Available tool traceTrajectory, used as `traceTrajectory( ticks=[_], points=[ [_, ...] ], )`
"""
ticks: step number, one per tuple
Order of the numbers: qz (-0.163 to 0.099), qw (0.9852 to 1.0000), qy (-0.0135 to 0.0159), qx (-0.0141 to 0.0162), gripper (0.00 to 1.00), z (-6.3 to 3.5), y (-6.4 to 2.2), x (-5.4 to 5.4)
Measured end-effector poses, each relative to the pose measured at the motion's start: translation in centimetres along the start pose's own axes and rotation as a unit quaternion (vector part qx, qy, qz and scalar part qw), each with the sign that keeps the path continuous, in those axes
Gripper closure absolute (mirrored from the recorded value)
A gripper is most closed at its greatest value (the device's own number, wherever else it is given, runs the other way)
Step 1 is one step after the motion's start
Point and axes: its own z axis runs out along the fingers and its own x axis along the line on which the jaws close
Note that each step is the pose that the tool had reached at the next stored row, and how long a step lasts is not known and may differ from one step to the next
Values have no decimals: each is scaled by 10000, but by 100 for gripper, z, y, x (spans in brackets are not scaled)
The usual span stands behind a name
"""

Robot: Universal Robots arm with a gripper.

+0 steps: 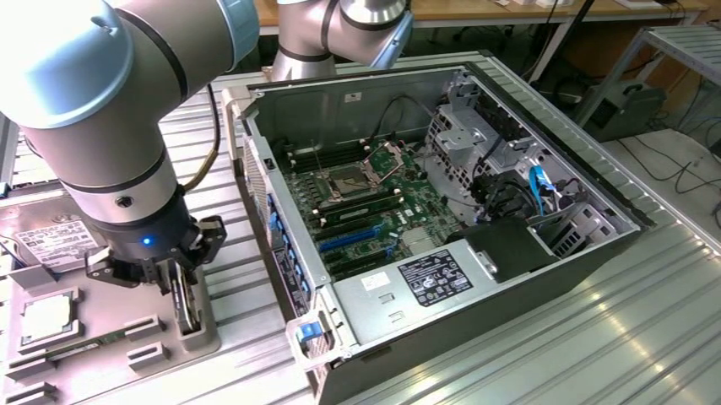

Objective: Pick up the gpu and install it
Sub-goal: 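Pick up the gpu and move the gpu toward the slot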

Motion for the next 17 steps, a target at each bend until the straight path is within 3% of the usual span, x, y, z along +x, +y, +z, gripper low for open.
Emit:
traceTrajectory(
  ticks=[1,17],
  points=[
    [0,10000,0,0,67,0,0,0],
    [1,10000,2,0,67,2,-1,-29]
  ],
)
